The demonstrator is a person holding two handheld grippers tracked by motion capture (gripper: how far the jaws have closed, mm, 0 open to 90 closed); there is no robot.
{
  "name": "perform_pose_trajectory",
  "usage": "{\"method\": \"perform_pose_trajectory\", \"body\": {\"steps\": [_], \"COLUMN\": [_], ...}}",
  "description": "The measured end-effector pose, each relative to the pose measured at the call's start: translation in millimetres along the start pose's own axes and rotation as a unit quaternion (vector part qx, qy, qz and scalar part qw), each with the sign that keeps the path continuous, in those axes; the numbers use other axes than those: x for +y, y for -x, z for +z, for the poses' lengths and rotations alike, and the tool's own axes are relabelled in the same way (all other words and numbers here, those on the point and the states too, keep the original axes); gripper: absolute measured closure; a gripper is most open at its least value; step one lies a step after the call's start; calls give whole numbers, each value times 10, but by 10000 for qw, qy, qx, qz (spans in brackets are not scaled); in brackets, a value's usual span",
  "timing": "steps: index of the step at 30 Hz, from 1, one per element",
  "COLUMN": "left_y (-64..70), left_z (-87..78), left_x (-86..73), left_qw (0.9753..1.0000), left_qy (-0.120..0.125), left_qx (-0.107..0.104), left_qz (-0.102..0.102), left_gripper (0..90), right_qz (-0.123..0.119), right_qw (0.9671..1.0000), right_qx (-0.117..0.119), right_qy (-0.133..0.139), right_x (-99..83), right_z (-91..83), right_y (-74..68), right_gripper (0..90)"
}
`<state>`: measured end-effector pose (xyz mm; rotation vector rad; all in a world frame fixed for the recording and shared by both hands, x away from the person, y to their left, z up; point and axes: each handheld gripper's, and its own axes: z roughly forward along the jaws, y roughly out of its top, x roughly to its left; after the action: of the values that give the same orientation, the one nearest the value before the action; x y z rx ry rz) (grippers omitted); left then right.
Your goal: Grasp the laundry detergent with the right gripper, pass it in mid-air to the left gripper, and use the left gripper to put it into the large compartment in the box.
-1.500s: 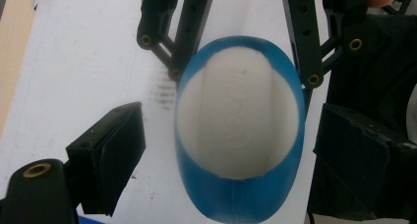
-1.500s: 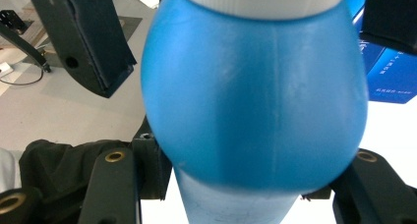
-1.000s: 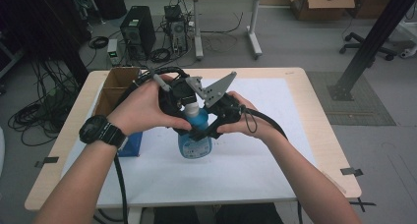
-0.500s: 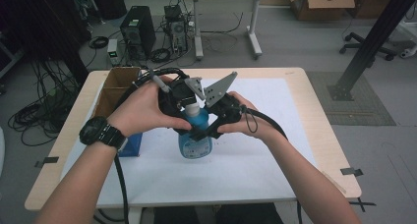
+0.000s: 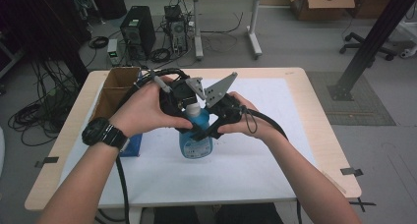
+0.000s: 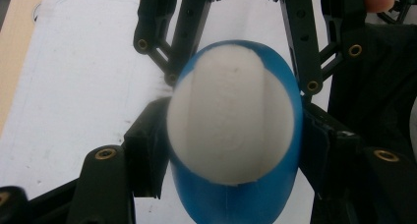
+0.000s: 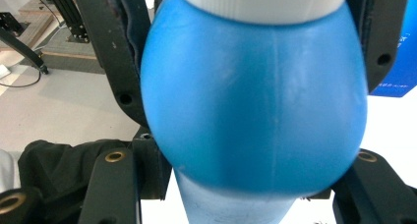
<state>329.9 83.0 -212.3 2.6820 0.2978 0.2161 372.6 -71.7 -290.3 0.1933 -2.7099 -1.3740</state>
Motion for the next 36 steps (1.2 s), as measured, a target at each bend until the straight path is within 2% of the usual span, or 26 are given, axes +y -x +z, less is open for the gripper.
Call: {"method": "perform_pose_trajectory", "body": {"steps": [9,15,16,17,18,19,21,22,23,24,25,26,27,28,29,30,31,32,33,34,35,36], "left_y": [-28,-65,-75,-84,-96,-122,-140,-156,-192,-192,-210,-244,-267,-267,-298,-344,-344,-374,-405,-438,-471,-501], "left_z": [-28,-68,-84,-105,-134,-207,-248,-289,-378,-378,-425,-525,-581,-581,-652,-762,-762,-830,-900,-973,-1045,-1116], "left_x": [11,30,31,30,29,24,19,12,-1,-1,-5,-16,-23,-23,-34,-53,-53,-67,-82,-102,-126,-151], "left_qw": [9999,9994,9993,9992,9990,9985,9982,9976,9959,9959,9948,9919,9898,9898,9867,9808,9808,9765,9718,9671,9618,9551], "left_qy": [-4,-68,-75,-53,-55,-40,-54,-71,-127,-127,-166,-229,-269,-269,-287,-318,-318,-319,-318,-292,-270,-234], "left_qx": [-105,-174,-190,-196,-195,-135,-85,-32,105,105,184,358,437,437,544,707,707,805,914,1025,1128,1225], "left_qz": [-121,-284,-305,-351,-399,-527,-597,-695,-886,-886,-987,-1201,-1327,-1327,-1508,-1789,-1789,-1973,-2148,-2309,-2479,-2686], "left_gripper": [381,382,382,382,382,382,382,382,383,382,382,382,383,383,383,383,383,383,383,383,383,383], "right_qz": [-27,16,76,120,120,204,273,354,394,394,462,542,577,577,600,696,696,745,825,825,871,952], "right_qw": [10000,9999,9999,9999,9999,9997,9995,9988,9982,9982,9976,9961,9953,9953,9942,9916,9916,9903,9869,9869,9850,9821], "right_qx": [66,138,94,10,10,-115,-129,-281,-379,-379,-422,-556,-618,-618,-688,-817,-817,-842,-924,-924,-964,-988], "right_qy": [-8,72,18,-45,-45,-109,-119,-206,-261,-261,-298,-407,-480,-480,-561,-725,-725,-821,-1037,-1037,-1137,-1288], "right_x": [10,20,23,18,18,-18,-42,-96,-125,-125,-158,-228,-266,-266,-304,-387,-387,-431,-521,-521,-563,-640], "right_z": [-8,-26,-29,-28,-28,-44,-57,-98,-123,-123,-155,-221,-255,-255,-290,-358,-358,-390,-453,-453,-485,-556], "right_y": [10,35,42,52,52,76,89,111,124,124,137,162,174,174,187,206,206,215,231,231,236,235], "right_gripper": [429,416,315,263,263,192,167,115,101,101,99,81,77,77,70,64,64,63,61,61,56,52]}}
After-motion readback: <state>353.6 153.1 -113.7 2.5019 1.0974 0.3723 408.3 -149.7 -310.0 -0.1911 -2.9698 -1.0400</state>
